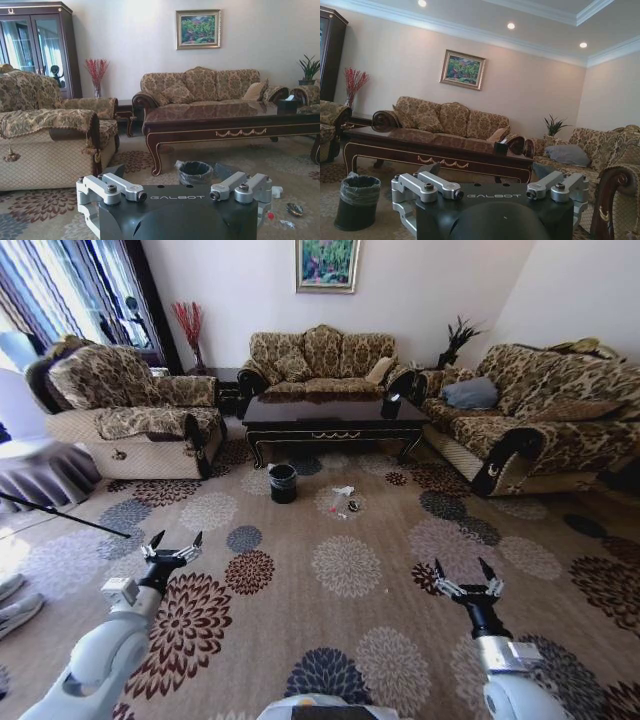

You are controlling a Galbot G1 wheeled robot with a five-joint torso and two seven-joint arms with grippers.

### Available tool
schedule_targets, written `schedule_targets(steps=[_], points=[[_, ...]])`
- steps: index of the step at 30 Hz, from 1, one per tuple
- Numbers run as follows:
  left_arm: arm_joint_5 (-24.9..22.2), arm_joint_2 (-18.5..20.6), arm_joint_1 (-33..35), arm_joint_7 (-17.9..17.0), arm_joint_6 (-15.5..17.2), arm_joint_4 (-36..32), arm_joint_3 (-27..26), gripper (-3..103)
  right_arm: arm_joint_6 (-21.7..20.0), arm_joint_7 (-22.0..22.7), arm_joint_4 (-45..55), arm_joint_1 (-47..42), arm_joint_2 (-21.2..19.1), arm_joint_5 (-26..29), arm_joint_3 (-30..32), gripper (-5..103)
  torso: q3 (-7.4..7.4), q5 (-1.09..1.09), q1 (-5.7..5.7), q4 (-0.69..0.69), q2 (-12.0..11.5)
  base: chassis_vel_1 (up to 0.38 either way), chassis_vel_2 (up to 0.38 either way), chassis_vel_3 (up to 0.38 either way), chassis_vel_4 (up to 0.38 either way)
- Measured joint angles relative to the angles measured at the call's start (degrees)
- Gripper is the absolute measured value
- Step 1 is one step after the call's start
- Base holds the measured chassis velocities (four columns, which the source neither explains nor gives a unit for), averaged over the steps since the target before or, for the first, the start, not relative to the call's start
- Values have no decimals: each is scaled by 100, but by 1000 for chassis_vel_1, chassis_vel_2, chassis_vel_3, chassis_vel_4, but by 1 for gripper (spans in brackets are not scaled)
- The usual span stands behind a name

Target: Move to the front of the table and pick up the trash from the floor, then place it into the trash bin.

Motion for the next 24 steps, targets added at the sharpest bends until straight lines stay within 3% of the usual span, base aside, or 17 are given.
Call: schedule_targets(steps=[17,24], points=[[61,-49,30,-176,65,-38,99,100,-2,25,81,-101,95,-4,30,100,-254,0,-202,-1,-455,0,0,0,0],[-21,-8,52,-414,31,-55,16,100,-9,22,87,-144,179,-3,29,100,-350,0,-276,-2,-629,0,0,0,0]])
